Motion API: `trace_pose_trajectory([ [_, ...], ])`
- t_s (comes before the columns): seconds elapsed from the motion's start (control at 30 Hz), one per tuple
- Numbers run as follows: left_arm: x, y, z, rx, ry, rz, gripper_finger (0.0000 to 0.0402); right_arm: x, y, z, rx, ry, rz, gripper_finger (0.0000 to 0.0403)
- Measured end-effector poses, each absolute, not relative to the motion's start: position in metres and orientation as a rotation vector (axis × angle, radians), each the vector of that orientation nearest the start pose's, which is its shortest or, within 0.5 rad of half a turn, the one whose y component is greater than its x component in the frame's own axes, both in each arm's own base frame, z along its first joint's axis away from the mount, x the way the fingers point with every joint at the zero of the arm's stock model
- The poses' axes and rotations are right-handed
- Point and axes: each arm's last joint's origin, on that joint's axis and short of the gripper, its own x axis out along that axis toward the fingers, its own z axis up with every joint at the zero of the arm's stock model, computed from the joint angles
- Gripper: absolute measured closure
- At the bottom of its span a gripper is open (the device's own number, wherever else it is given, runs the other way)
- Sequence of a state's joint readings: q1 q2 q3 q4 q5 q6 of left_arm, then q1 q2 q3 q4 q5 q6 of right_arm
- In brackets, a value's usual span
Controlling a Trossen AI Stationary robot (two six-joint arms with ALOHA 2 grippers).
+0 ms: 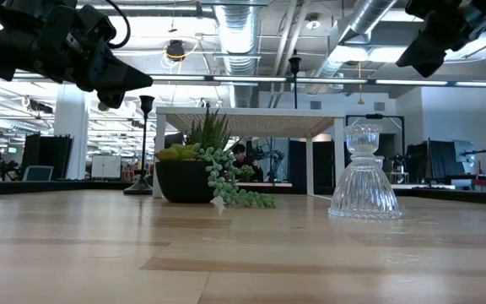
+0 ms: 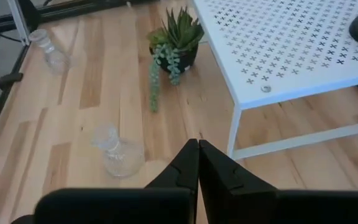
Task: Pick & Place candle stick holders
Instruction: Put the top right transparent glass candle holder on the shelf
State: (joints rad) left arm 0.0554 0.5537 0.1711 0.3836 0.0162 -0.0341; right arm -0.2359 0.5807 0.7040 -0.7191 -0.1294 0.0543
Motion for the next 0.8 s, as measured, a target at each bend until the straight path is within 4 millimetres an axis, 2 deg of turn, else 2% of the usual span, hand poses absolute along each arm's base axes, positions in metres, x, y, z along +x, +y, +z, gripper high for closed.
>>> trace_pose_trajectory([
  [0.13, 0.142, 0.007, 0.207, -0.034, -0.002, 0.039, 0.0389, 0.114, -0.023, 0.285, 0.157, 0.564, -0.119, 0.0403],
  [0.33, 0.142, 0.007, 0.207, -0.034, -0.007, 0.039, 0.0389, 0.126, -0.024, 0.302, 0.118, 0.375, -0.041, 0.0403],
  [0.5, 0.142, 0.007, 0.207, -0.034, -0.007, 0.039, 0.0389, 0.133, -0.025, 0.306, 0.096, 0.322, -0.016, 0.0403],
  [0.67, 0.142, 0.007, 0.207, -0.034, -0.007, 0.039, 0.0389, 0.143, -0.03, 0.294, 0.111, 0.372, -0.098, 0.0403],
  [0.8, 0.142, 0.007, 0.207, -0.034, -0.007, 0.039, 0.0389, 0.15, -0.032, 0.28, 0.213, 0.424, -0.13, 0.0403],
])
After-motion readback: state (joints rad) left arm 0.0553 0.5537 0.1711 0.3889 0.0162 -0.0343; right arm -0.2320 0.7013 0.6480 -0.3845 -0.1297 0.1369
